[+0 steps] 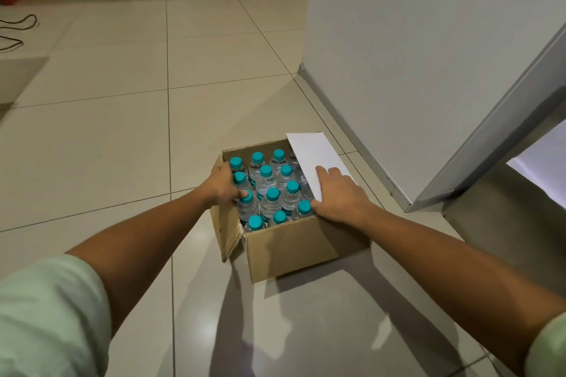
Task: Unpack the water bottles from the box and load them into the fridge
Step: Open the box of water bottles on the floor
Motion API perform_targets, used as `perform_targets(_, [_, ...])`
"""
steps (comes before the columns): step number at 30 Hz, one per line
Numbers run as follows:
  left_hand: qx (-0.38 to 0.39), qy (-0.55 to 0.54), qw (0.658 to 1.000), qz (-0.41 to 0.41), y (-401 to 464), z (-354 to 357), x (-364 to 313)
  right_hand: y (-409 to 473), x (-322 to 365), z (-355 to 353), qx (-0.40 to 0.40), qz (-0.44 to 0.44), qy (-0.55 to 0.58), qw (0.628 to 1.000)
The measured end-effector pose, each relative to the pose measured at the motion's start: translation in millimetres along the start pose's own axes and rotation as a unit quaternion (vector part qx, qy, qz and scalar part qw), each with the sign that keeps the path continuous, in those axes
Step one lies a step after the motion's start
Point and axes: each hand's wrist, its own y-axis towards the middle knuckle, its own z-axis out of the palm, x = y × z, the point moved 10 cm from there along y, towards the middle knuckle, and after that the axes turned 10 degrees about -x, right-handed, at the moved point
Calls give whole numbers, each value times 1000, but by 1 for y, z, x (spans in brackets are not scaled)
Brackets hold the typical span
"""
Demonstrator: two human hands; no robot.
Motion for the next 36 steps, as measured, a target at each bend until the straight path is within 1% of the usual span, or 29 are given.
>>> perform_targets(4, [-11,18,1000,11,3,-2,4,6,-11,-28,-48,19,30,998])
perform_targets(9, [-26,47,998,15,7,-3,4,10,-45,-83,-157,59,76,983])
perform_targets(13, [-56,123,990,37,8,-4,-2,8,-95,-101,-181,125,86,972])
perform_targets(15, [-65,151,985,48,7,-4,-6,3,-112,-96,-176,149,80,970])
perform_targets(17, [-82,181,977,77,6,-6,-14,-2,-120,-85,-159,148,49,975])
perform_targets(21, [-120,177,965,148,0,-7,-38,-8,-130,-69,-146,136,-23,980])
perform_targets(24, [-124,184,959,177,-4,-1,-49,-6,-137,-48,-84,135,-60,985])
perform_targets(26, [-119,183,958,185,-6,5,-53,-6,-140,-29,-30,142,-47,988])
perform_targets(28, [-108,178,960,189,-8,12,-55,-9,-138,-11,20,148,8,989])
perform_targets(30, [-94,174,962,188,-9,20,-57,-13,-137,1,42,160,35,986])
perform_targets(33, [-69,176,963,191,-9,30,-60,-15,-139,-6,2,190,9,982])
perform_targets(34, [-61,175,962,199,-10,33,-63,-13,-137,-11,-21,187,5,982])
perform_targets(36, [-52,167,959,221,-13,38,-71,-7,-125,-23,-73,155,21,985])
